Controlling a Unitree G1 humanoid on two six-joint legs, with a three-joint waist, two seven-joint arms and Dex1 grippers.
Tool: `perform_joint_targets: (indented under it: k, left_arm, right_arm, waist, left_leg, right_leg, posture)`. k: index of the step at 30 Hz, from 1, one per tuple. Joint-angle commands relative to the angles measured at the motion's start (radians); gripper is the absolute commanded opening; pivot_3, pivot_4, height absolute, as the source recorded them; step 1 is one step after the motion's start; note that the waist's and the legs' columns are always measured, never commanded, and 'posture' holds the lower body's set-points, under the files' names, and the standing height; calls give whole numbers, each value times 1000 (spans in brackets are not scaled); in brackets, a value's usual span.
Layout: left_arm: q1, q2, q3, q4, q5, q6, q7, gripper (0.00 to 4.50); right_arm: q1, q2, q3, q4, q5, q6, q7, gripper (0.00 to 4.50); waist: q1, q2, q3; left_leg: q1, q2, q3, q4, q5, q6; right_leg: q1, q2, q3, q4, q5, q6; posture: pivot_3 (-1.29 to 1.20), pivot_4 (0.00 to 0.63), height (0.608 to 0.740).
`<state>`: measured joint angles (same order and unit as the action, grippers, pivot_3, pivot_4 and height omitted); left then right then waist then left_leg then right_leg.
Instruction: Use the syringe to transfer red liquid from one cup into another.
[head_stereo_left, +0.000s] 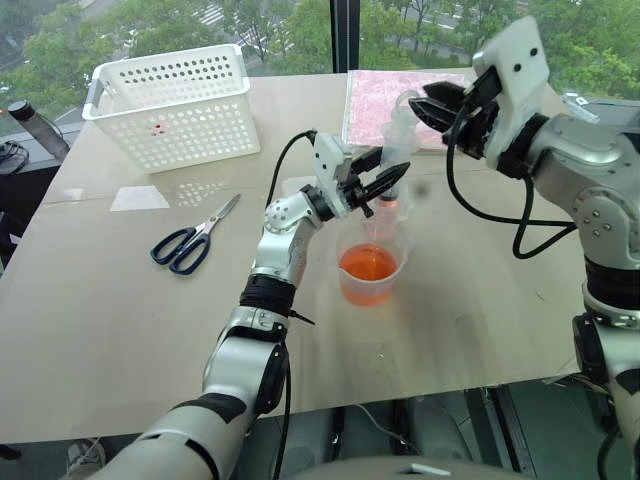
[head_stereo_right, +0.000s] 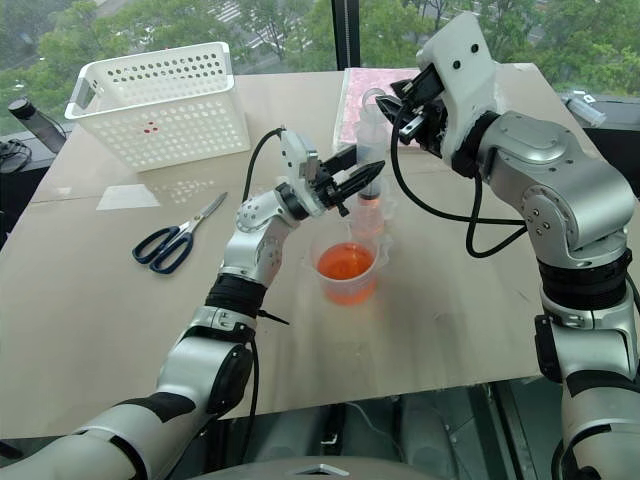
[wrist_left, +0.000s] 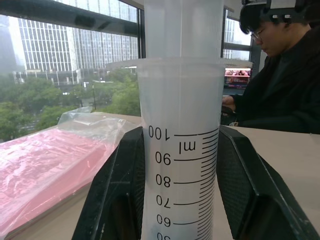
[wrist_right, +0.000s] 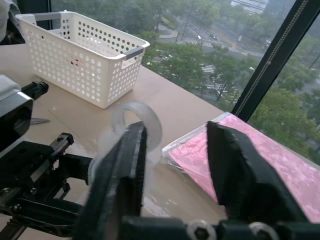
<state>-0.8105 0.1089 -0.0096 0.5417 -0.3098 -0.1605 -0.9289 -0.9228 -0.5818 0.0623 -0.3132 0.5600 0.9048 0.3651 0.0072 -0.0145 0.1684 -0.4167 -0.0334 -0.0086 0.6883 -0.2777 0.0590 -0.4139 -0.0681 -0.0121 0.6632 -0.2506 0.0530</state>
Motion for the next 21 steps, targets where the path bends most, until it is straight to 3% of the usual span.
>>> perform_joint_targets:
  k: [1, 21]
  left_arm:
    - [0, -5, -7, -19, 1, -35, -19, 1409]
    - [-80, -15, 71, -13, -65, 10, 8, 1409]
  right_arm:
    - [-31, 6, -3, 6, -40, -7, 8, 69]
    - [71, 7, 208, -20, -238, -83, 177, 69]
  waist:
    - [0, 0, 0]
    - [-2, 0, 0]
  left_leg:
    - [0, 0, 0, 0, 0, 0]
    - [0, 0, 0, 0, 0, 0]
  right_leg:
    - [0, 1, 0, 0, 0, 0]
    - [0, 2, 0, 0, 0, 0]
  posture:
    - [0, 150, 740]
    - [0, 150, 740]
